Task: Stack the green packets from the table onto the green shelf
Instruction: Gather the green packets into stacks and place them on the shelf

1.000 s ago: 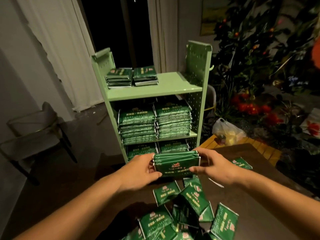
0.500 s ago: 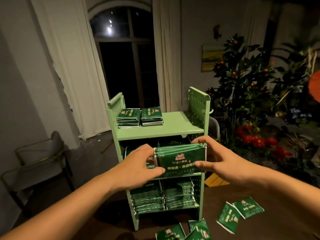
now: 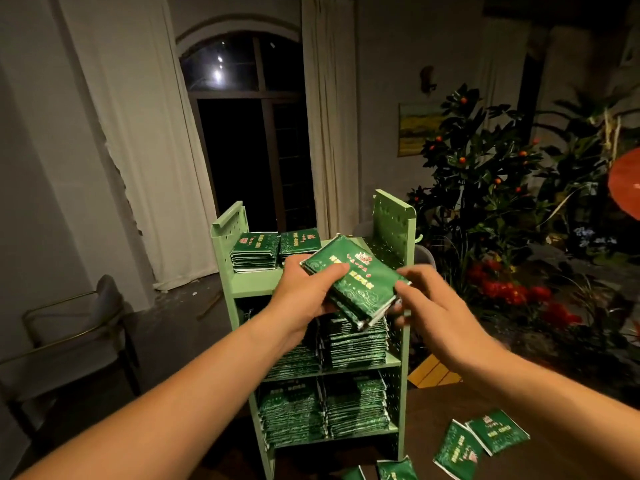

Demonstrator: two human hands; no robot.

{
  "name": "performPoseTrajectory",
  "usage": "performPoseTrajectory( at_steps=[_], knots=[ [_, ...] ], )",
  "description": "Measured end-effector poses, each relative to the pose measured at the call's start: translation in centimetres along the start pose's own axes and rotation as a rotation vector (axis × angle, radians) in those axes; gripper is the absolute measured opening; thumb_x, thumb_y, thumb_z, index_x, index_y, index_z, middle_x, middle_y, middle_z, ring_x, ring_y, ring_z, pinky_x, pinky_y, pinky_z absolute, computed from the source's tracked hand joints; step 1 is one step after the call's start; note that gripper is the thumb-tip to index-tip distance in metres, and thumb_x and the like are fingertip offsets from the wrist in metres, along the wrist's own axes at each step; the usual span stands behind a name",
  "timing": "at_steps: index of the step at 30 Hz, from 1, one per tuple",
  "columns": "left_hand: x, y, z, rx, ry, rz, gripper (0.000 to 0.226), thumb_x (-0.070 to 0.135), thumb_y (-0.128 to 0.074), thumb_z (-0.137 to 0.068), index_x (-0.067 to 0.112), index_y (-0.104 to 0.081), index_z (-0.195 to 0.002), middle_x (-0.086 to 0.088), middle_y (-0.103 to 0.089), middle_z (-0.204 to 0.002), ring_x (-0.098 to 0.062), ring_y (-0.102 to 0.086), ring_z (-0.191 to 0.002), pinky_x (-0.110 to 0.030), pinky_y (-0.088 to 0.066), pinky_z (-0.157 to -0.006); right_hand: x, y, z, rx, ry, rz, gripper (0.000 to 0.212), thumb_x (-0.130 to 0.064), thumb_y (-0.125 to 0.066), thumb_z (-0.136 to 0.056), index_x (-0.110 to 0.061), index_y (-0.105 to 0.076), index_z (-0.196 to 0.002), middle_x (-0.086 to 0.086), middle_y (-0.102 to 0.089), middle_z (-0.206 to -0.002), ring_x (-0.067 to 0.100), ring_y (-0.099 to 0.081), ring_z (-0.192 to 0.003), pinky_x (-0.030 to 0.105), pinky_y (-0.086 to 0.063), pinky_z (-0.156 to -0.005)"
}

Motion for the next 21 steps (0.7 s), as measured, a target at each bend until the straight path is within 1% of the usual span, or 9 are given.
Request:
performPoseTrajectory(
  at_steps=[2,3,5,9,12,15,16,18,21],
  knots=[
    [0.7,-0.3,-0.9,-0.011,0.042,0.017,0.041,0.013,-0.075,-0.089,0.011,-0.046,-0.118,-0.014,-0.071,-0.106,-0.026,-0.073,-0.094,-0.043,-0.062,-0.083,-0.3,1.2,0.3,0.107,0.494,0.466,0.036,-0.022,-0.058,-0.096,-0.02,-0.05,-0.13,-0.004,-0.054,-0.123,0.005,-0.054,-0.112,0.027,-0.048,-0.096],
    [0.9,-0.5,-1.3,-0.021,0.064,0.021,0.047,0.013,-0.075,-0.089,0.007,-0.043,-0.123,-0.016,-0.072,-0.106,-0.028,-0.074,-0.093,-0.044,-0.062,-0.082,-0.2,1.4,0.4,0.073,0.673,0.673,0.047,-0.019,-0.065,-0.087,-0.018,-0.048,-0.131,-0.003,-0.05,-0.129,0.012,-0.05,-0.12,0.03,-0.045,-0.1],
    [1.0,-1.0,-1.9,-0.043,0.085,0.016,0.052,0.014,-0.075,-0.088,0.002,-0.044,-0.127,-0.019,-0.073,-0.105,-0.031,-0.074,-0.092,-0.044,-0.062,-0.08,0.0,1.3,0.4,0.01,0.838,0.959,0.065,-0.02,-0.075,-0.073,-0.017,-0.047,-0.131,0.002,-0.049,-0.135,0.025,-0.049,-0.125,0.039,-0.045,-0.102],
    [0.6,-2.0,-2.8,-0.092,0.11,0.011,0.04,0.013,-0.076,-0.087,0.002,-0.052,-0.118,-0.019,-0.075,-0.098,-0.03,-0.073,-0.087,-0.046,-0.061,-0.083,0.0,0.8,-0.3,0.118,0.865,0.996,0.059,-0.015,-0.08,-0.071,-0.015,-0.052,-0.123,0.005,-0.057,-0.126,0.027,-0.055,-0.112,0.044,-0.055,-0.084],
    [0.2,-2.5,-3.1,-0.116,0.116,0.016,0.023,0.013,-0.074,-0.089,0.003,-0.058,-0.103,-0.014,-0.075,-0.083,-0.028,-0.073,-0.081,-0.049,-0.06,-0.087,-0.2,0.6,-0.9,0.15,0.931,1.049,0.049,-0.008,-0.075,-0.073,-0.008,-0.059,-0.119,0.009,-0.061,-0.118,0.029,-0.059,-0.104,0.043,-0.056,-0.079],
    [0.0,-1.9,-3.5,-0.09,0.13,-0.014,0.034,0.03,-0.061,-0.099,0.0,-0.06,-0.117,-0.017,-0.076,-0.096,-0.03,-0.075,-0.086,-0.046,-0.061,-0.085,-0.4,0.4,-1.8,0.162,0.915,1.086,0.035,-0.01,-0.063,-0.082,-0.009,-0.061,-0.116,0.006,-0.062,-0.11,0.028,-0.059,-0.095,0.041,-0.055,-0.074],
    [0.1,-1.5,-3.6,-0.05,0.114,-0.093,0.039,0.035,-0.052,-0.103,0.001,-0.054,-0.122,-0.02,-0.074,-0.101,-0.031,-0.076,-0.085,-0.044,-0.062,-0.08,-0.4,0.3,-2.3,0.166,0.892,1.104,0.032,-0.01,-0.063,-0.082,-0.011,-0.061,-0.115,0.005,-0.062,-0.106,0.026,-0.058,-0.091,0.041,-0.054,-0.071],
    [0.2,-0.3,-3.9,0.051,0.03,-0.269,0.033,0.034,-0.041,-0.106,0.005,-0.045,-0.12,-0.019,-0.069,-0.097,-0.03,-0.072,-0.074,-0.039,-0.06,-0.068,-0.1,0.2,-3.4,0.166,0.857,1.15,0.032,-0.011,-0.067,-0.081,-0.013,-0.061,-0.112,0.003,-0.06,-0.102,0.024,-0.055,-0.086,0.039,-0.053,-0.067],
    [0.6,1.4,-4.1,0.124,-0.077,-0.414,0.027,0.026,-0.039,-0.106,0.003,-0.05,-0.114,-0.012,-0.064,-0.087,-0.025,-0.064,-0.07,-0.042,-0.054,-0.071,0.1,-0.3,-5.2,0.143,0.782,1.189,0.035,-0.013,-0.072,-0.078,-0.016,-0.06,-0.111,0.0,-0.059,-0.102,0.022,-0.055,-0.086,0.037,-0.053,-0.06]
  ],
)
Point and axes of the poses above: each hand's wrist, its own z-axis away from the middle knuckle, its own y-axis out of the back of the hand, x = y × z, the point moved 1 cm from there along -z, towards the middle knuckle
